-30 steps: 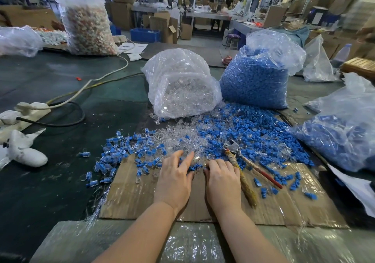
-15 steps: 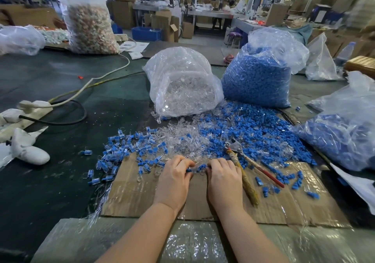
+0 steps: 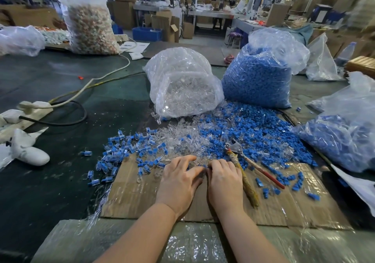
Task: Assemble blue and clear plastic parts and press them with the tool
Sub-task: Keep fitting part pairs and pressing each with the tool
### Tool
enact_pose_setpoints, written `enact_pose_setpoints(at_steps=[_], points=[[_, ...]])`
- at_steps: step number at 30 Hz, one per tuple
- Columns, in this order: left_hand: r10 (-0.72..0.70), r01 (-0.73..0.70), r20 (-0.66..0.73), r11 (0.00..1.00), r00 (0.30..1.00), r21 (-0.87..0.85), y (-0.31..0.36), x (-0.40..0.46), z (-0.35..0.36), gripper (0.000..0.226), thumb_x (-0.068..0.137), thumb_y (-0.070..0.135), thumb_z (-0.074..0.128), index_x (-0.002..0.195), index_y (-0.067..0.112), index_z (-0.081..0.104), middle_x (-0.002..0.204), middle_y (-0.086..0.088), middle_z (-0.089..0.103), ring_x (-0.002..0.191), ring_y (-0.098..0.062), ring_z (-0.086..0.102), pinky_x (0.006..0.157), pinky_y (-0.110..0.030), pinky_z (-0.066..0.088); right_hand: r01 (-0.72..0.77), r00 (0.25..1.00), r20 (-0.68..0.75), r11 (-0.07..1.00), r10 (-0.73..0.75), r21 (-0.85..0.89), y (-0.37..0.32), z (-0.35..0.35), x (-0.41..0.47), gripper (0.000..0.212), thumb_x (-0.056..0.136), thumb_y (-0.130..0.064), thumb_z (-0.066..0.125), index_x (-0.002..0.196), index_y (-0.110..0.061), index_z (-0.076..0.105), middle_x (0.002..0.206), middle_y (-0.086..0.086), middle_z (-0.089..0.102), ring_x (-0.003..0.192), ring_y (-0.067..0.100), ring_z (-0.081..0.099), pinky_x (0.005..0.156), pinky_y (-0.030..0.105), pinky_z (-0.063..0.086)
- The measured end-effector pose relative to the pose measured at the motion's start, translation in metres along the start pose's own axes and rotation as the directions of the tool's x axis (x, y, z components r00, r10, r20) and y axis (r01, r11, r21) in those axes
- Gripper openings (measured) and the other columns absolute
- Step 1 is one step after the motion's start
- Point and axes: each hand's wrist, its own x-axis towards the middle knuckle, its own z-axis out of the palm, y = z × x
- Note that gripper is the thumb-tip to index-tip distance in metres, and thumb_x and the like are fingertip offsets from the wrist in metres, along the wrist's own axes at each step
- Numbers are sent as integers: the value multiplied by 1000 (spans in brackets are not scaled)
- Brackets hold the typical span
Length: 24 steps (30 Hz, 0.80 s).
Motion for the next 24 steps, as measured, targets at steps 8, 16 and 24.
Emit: enact_pose_setpoints(at_steps=[8,16,24], points=[[20,-33,-119,994,993,-105,2,-2,-4,25,86,35,60,108,23,64,122,9,52,118,-12,37,103,-21,17,22,999,-26,1000,-22,-6,2,3,-1,27,62,-5,82,69,-15,57,70,1,60,66,25,59,59,35,47],[-96,48,-167,960,981,-275,4,-3,-9,15,88,16,61,102,13,63,95,2,64,91,-11,54,84,-17,41,65,995,-78,998,-63,27,3,3,-1,28,62,-2,81,70,-15,57,68,-1,59,64,23,58,59,33,46],[-409,296,-217,861,886,-413,1,-3,-10,3,91,17,54,93,17,55,77,8,53,65,-9,53,61,-27,49,64,995,-86,996,-58,68,1,1,-1,22,68,-8,80,74,-15,59,67,-2,61,63,22,59,61,33,47]])
